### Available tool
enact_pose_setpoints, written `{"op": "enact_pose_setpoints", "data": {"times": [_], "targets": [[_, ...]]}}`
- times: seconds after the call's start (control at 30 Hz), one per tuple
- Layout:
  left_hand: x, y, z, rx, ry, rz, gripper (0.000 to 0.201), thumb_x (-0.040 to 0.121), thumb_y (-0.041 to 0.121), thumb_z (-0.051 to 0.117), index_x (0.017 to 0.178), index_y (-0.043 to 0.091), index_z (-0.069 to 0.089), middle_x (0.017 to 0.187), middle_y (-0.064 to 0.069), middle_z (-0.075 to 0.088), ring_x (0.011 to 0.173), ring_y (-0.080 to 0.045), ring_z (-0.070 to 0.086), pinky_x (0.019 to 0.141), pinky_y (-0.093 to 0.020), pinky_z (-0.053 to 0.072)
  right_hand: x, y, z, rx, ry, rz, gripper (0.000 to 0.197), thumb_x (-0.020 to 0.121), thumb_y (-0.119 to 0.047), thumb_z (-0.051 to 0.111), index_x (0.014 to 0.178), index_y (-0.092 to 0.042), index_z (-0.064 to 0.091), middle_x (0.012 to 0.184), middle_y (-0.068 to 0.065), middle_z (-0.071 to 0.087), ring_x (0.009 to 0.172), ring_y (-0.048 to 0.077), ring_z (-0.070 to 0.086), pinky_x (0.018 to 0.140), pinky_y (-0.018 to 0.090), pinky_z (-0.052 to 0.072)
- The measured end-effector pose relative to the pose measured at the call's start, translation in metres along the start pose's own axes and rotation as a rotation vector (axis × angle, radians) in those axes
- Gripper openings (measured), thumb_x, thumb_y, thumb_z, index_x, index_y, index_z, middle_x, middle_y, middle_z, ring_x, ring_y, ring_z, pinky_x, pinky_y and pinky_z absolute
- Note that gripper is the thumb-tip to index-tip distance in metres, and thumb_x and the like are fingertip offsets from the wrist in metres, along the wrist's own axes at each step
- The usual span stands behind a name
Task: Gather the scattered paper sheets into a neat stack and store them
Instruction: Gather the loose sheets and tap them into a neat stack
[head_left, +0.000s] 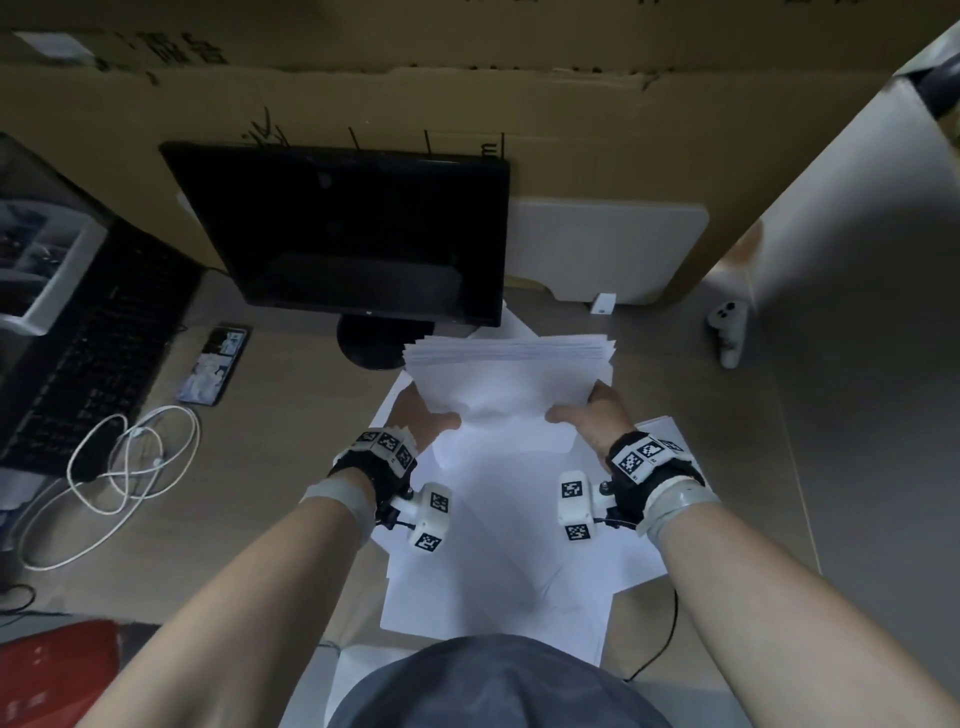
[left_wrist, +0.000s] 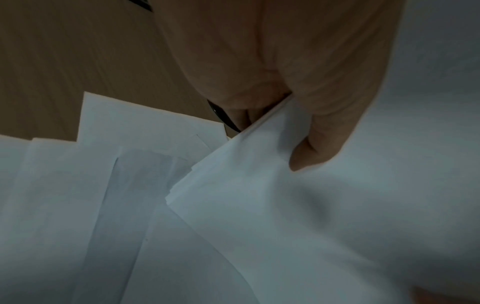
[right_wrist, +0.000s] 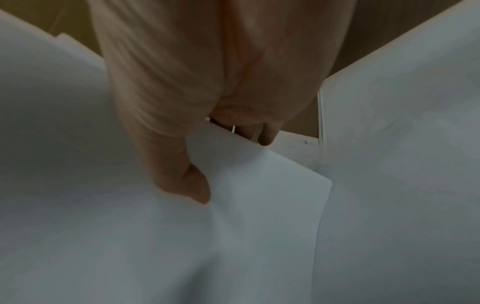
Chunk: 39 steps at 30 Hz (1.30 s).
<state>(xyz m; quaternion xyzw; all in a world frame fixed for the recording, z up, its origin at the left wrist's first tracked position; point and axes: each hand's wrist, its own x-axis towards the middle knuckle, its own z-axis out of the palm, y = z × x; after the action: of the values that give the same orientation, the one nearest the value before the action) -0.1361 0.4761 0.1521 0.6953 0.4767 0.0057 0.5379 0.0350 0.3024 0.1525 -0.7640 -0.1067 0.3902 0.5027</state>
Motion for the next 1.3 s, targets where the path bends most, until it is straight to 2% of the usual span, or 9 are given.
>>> {"op": "enact_pose_setpoints", "data": {"times": [0.1, 0.23, 0.33, 0.47, 0.63, 0.87, 1.03, 1.2, 1.3], "targets": [[0.005, -0.010, 0.003, -0.027, 0.026, -0.005, 0.048, 0.074, 0.017, 0.079, 0.118, 0.012, 0.061, 0.112, -0.009, 0.068, 0.108, -0.030, 0.062, 0.095, -0.043, 0.050, 0.001, 0.003, 0.004, -0.033, 0.014, 0.006, 0.026, 0.077, -0.009, 0.079, 0.099, -0.009, 0.067, 0.098, 0.004, 0.069, 0.091, 0.021, 0.063, 0.081, 0.026, 0.046], [0.006, -0.013, 0.002, 0.042, 0.083, 0.016, 0.060, 0.065, 0.056, 0.073, 0.111, 0.018, 0.066, 0.103, -0.002, 0.071, 0.096, -0.026, 0.066, 0.087, -0.041, 0.054, 0.001, -0.001, 0.010, -0.110, 0.093, -0.059, 0.025, 0.082, -0.025, 0.077, 0.100, -0.011, 0.069, 0.096, 0.002, 0.070, 0.086, 0.020, 0.065, 0.077, 0.023, 0.047], [0.003, -0.004, -0.004, -0.026, 0.154, 0.008, 0.051, 0.074, 0.048, 0.077, 0.107, 0.011, 0.067, 0.099, -0.003, 0.071, 0.091, -0.023, 0.067, 0.085, -0.036, 0.053, -0.005, -0.011, 0.004, 0.020, 0.039, -0.062, 0.015, 0.083, -0.025, 0.076, 0.094, -0.018, 0.067, 0.091, -0.007, 0.069, 0.081, 0.008, 0.065, 0.069, 0.015, 0.049], [-0.007, -0.005, -0.002, -0.036, 0.043, -0.019, 0.052, 0.076, 0.044, 0.077, 0.114, 0.009, 0.065, 0.104, -0.003, 0.070, 0.096, -0.023, 0.066, 0.085, -0.033, 0.051, -0.009, -0.013, -0.004, 0.216, 0.022, -0.017, 0.018, 0.080, -0.025, 0.079, 0.093, -0.022, 0.068, 0.099, -0.003, 0.073, 0.094, 0.017, 0.069, 0.083, 0.032, 0.054], [-0.018, 0.000, 0.010, -0.050, 0.053, -0.011, 0.045, 0.081, 0.039, 0.075, 0.114, 0.011, 0.062, 0.102, -0.002, 0.067, 0.096, -0.024, 0.064, 0.082, -0.031, 0.046, -0.013, 0.000, -0.008, 0.296, 0.014, -0.005, 0.037, 0.081, -0.024, 0.078, 0.115, -0.015, 0.066, 0.110, 0.001, 0.072, 0.102, 0.019, 0.068, 0.090, 0.037, 0.054], [-0.020, 0.012, 0.002, -0.110, 0.204, 0.115, 0.040, 0.087, 0.015, 0.070, 0.124, 0.006, 0.056, 0.107, 0.002, 0.062, 0.098, -0.017, 0.059, 0.087, -0.025, 0.041, -0.020, -0.023, 0.003, 0.301, 0.061, -0.070, 0.029, 0.079, -0.016, 0.078, 0.106, -0.014, 0.068, 0.099, -0.002, 0.074, 0.092, 0.017, 0.070, 0.090, 0.036, 0.054], [-0.019, -0.016, -0.005, -0.071, 0.167, 0.049, 0.034, 0.078, 0.020, 0.079, 0.105, 0.012, 0.062, 0.101, -0.002, 0.066, 0.097, -0.022, 0.063, 0.088, -0.035, 0.049, -0.028, -0.010, 0.011, 0.252, 0.009, -0.067, 0.019, 0.081, -0.009, 0.074, 0.093, -0.022, 0.067, 0.095, -0.006, 0.072, 0.091, 0.013, 0.067, 0.083, 0.028, 0.049], [-0.021, -0.037, -0.004, -0.034, 0.127, 0.049, 0.041, 0.073, 0.025, 0.080, 0.108, 0.012, 0.064, 0.107, -0.009, 0.070, 0.102, -0.029, 0.065, 0.093, -0.048, 0.051, -0.025, 0.018, 0.018, 0.142, -0.024, 0.003, 0.019, 0.078, -0.010, 0.078, 0.094, -0.018, 0.069, 0.094, -0.004, 0.074, 0.094, 0.020, 0.068, 0.093, 0.036, 0.051], [-0.018, -0.037, -0.006, -0.046, 0.144, 0.057, 0.049, 0.063, 0.036, 0.072, 0.105, 0.012, 0.064, 0.099, -0.005, 0.069, 0.097, -0.029, 0.065, 0.090, -0.047, 0.053, -0.019, 0.019, 0.014, 0.044, -0.064, 0.005, 0.018, 0.076, -0.008, 0.080, 0.087, -0.016, 0.067, 0.088, -0.005, 0.072, 0.089, 0.020, 0.068, 0.087, 0.030, 0.050]]}}
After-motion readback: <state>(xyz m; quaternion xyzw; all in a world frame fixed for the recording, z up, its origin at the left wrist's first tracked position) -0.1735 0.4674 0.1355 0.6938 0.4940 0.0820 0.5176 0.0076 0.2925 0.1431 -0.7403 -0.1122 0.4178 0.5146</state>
